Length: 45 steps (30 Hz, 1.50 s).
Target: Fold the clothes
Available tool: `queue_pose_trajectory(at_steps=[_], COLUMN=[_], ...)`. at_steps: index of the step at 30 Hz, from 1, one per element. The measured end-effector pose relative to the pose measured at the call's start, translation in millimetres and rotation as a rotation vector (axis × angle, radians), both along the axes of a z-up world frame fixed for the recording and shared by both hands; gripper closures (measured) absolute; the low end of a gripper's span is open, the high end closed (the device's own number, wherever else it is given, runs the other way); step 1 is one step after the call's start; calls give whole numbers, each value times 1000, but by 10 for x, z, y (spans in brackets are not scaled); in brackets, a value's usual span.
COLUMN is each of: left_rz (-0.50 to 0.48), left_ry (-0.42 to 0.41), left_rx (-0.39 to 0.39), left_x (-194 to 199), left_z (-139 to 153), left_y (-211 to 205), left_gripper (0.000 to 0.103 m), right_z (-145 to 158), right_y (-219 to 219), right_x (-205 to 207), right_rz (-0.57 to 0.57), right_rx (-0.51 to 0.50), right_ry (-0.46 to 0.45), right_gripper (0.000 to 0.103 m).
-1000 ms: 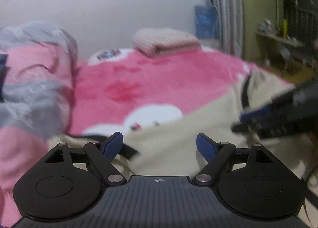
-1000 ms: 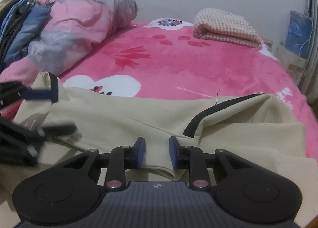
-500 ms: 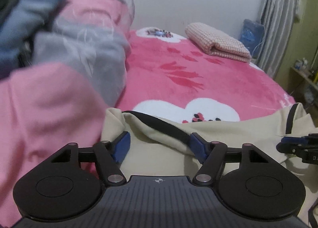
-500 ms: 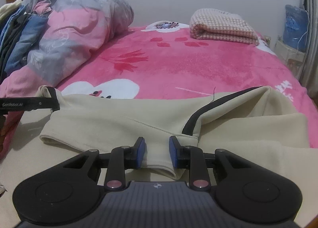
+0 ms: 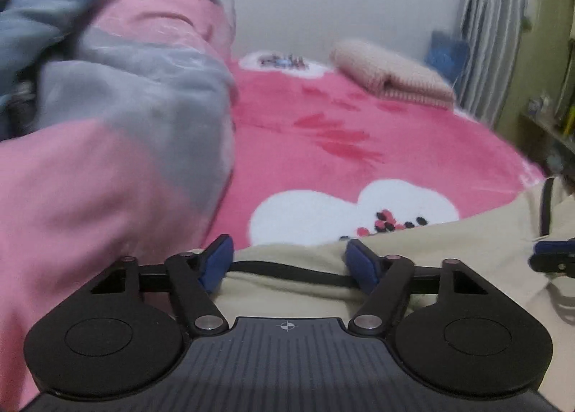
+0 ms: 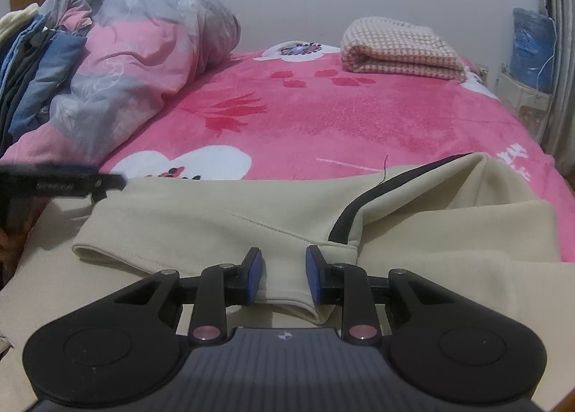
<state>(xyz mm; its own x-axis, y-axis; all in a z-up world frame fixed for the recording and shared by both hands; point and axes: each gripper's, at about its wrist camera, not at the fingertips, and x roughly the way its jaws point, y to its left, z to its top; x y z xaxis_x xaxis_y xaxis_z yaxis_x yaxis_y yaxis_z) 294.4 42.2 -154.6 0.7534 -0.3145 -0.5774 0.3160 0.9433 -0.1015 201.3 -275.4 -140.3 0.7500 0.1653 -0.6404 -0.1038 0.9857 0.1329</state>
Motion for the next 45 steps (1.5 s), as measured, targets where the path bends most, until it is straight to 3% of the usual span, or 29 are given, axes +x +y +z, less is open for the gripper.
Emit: queue_pose_trajectory(at_steps=[4, 8, 11, 14, 17, 20, 21, 23, 24, 26, 30, 33, 36, 37, 38, 41, 45], left_rz=[32, 3, -112, -187, -185, -180, -178, -173, -170, -164, -155, -151, -142, -139, -138, -133, -137], left_ry=[-53, -190, -178, -141, -116, -91, -83, -67, -60, -50, -43, -42, -46, -47, -47, -50, -56], left_rx=[32, 38, 66, 134, 151, 166, 171, 169, 165, 158, 149, 146, 167, 174, 183, 217, 250], left_x=[-187, -410, -478, -480, -467, -454, -450, -444, -436, -432, -458, -457, -455, -454, -456, -485, -688], left_z=[167, 371, 388, 262, 171, 82, 53, 10, 6, -1, -14, -18, -22, -24, -11, 64, 326], left_y=[-61, -295, -573, -828, -856, -876, -883, -870, -863, -856, -849, -848, -884, -896, -906, -927, -878], left_gripper=[29, 12, 8, 8, 11, 10, 9, 8, 6, 5, 3, 3, 0, 0, 0, 2, 2], right_z=[-23, 0, 80, 314, 492, 348, 203, -12, 10, 109, 394, 520, 391, 246, 121, 259, 704], right_y=[-37, -42, -77, -228, -379, -510, -545, -744, -823, -922, -772, -581, -203, -97, -38, -102, -199], right_x=[-13, -25, -26, -56, 60, 316, 409, 449, 446, 407, 200, 74, 87, 140, 149, 167, -255], right_rz=[3, -4, -6, -51, -115, -141, -162, -183, -215, -271, -243, -141, -27, -11, 3, -68, -96], right_rx=[20, 29, 54, 109, 99, 33, -15, 60, 116, 199, 177, 211, 92, 20, -27, 34, 101], right_ry=[-11, -13, -4, -74, -131, -71, -10, 14, 22, 26, -14, 3, 66, 121, 116, 148, 82], right_gripper=[75, 75, 75, 75, 75, 76, 83, 89, 95, 95, 93, 93, 93, 93, 94, 94, 92])
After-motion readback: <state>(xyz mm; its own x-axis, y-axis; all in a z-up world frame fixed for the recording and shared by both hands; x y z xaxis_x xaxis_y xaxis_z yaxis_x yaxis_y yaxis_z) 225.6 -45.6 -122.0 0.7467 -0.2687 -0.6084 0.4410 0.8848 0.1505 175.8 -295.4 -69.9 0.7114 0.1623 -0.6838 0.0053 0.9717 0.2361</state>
